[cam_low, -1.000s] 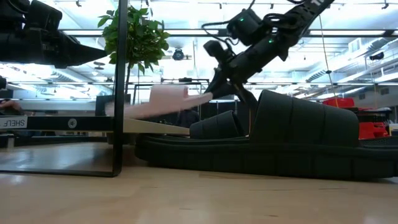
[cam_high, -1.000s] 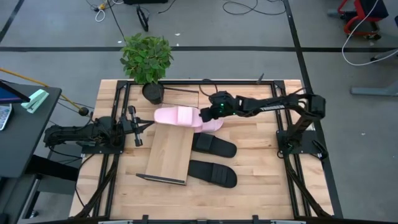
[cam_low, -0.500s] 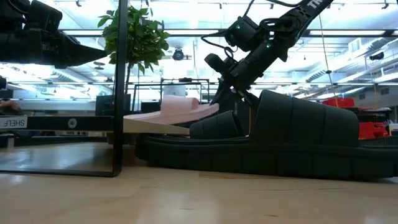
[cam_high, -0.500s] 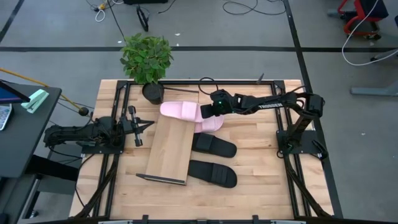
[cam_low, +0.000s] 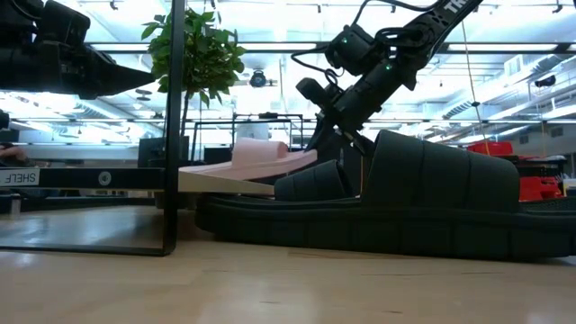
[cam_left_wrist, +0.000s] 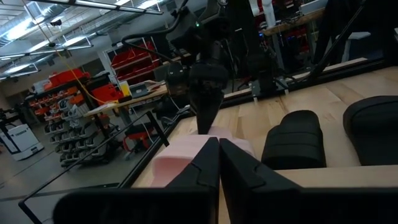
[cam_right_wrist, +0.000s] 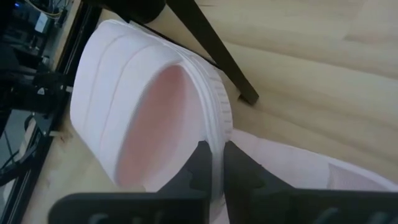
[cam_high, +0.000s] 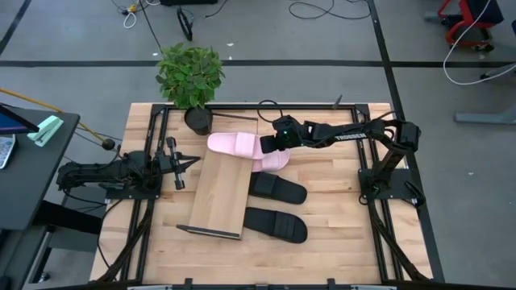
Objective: Pick and place slides into the shelf
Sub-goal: Put the top pink slipper on the shelf
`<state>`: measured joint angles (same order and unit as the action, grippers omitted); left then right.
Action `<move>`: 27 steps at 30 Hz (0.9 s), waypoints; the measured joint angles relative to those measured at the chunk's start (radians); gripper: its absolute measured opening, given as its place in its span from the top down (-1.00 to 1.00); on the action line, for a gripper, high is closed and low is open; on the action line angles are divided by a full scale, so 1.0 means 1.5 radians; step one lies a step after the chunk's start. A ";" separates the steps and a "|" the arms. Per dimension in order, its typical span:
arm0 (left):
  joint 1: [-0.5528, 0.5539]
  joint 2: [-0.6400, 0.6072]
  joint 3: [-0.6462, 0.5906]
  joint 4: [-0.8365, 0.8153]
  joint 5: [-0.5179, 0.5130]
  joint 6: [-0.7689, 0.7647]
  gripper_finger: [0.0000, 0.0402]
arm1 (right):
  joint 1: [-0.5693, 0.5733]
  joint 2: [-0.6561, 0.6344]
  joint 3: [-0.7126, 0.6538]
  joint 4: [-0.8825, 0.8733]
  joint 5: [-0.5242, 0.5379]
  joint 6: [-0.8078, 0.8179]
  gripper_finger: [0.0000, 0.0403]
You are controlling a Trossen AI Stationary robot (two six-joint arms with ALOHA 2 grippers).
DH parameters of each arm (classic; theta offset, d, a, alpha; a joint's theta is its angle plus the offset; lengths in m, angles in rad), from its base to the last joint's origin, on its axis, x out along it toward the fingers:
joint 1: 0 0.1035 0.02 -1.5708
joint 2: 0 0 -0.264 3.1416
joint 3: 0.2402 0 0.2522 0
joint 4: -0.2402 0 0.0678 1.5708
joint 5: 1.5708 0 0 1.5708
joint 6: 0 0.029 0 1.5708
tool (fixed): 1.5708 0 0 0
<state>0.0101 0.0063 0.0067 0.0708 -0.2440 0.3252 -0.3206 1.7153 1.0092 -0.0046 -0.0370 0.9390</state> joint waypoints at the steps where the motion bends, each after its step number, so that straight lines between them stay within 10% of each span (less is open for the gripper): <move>1: 0.000 0.000 0.000 0.000 0.000 0.000 0.94 | 0.000 0.000 0.000 0.000 0.001 0.000 0.89; 27: 0.000 0.000 0.000 -0.001 0.000 0.000 0.90 | 0.001 0.000 0.000 0.001 0.018 -0.055 0.31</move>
<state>0.0101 0.0063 0.0063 0.0700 -0.2439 0.3248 -0.3186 1.7153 1.0088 -0.0025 -0.0102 0.8562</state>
